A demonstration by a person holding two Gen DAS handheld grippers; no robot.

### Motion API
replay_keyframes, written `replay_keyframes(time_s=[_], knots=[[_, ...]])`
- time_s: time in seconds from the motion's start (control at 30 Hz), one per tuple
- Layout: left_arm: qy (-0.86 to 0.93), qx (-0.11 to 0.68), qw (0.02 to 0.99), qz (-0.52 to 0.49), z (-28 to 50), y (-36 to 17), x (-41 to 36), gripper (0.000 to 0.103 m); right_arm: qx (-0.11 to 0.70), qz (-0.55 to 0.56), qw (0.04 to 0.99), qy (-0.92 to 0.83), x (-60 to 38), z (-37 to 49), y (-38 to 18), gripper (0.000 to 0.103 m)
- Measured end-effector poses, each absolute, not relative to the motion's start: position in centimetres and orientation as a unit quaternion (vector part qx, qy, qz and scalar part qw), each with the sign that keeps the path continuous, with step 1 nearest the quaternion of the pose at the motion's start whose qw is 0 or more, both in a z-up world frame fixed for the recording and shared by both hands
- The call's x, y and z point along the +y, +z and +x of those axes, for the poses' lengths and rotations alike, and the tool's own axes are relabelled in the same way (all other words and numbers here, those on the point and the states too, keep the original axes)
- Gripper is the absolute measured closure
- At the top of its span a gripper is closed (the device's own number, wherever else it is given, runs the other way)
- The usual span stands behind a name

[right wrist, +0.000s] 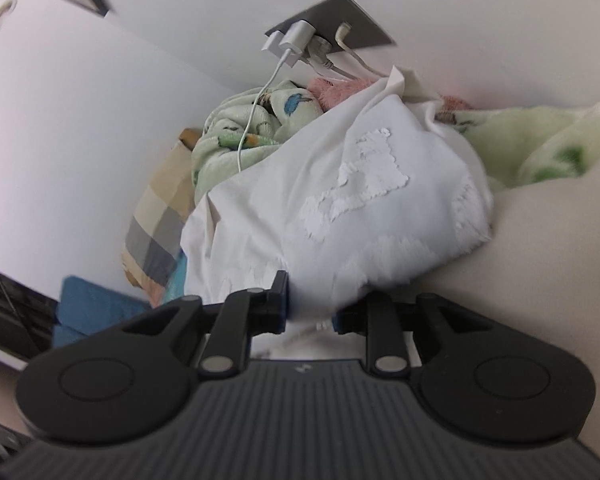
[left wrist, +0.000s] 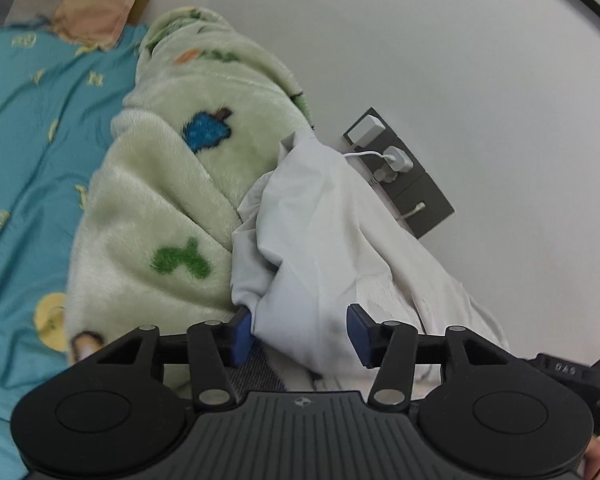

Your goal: Fold clothes

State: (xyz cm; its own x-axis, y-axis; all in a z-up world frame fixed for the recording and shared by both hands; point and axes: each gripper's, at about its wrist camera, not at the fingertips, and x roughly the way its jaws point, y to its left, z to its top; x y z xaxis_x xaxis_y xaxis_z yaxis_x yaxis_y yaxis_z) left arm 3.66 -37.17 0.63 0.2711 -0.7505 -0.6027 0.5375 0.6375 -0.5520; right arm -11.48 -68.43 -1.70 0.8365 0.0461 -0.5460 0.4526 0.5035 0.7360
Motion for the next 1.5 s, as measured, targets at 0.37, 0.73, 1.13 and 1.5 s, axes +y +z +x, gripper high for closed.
replay_keyframes(time_s=[0.37, 0.73, 1.13, 1.5], knots=[[-0.416, 0.361, 0.834, -0.01, -6.3, 10.5, -31.2, 0.027, 0.23, 0.344, 0.899, -0.142, -62.3, -18.9, 5.4, 0.078], [-0.398, 0.262, 0.878, 0.05, -16.1, 14.8, -26.9, 0.015, 0.198, 0.267, 0.934, -0.134, -54.8, -23.7, 9.7, 0.078], [-0.373, 0.196, 0.904, 0.067, -24.8, 15.6, -22.8, 0.01, 0.153, 0.177, 0.96, -0.154, -48.4, -28.8, 10.6, 0.063], [-0.347, 0.157, 0.923, 0.062, -28.3, 15.7, -19.1, 0.0, 0.119, 0.127, 0.972, -0.16, -42.9, -30.6, 9.8, 0.042]])
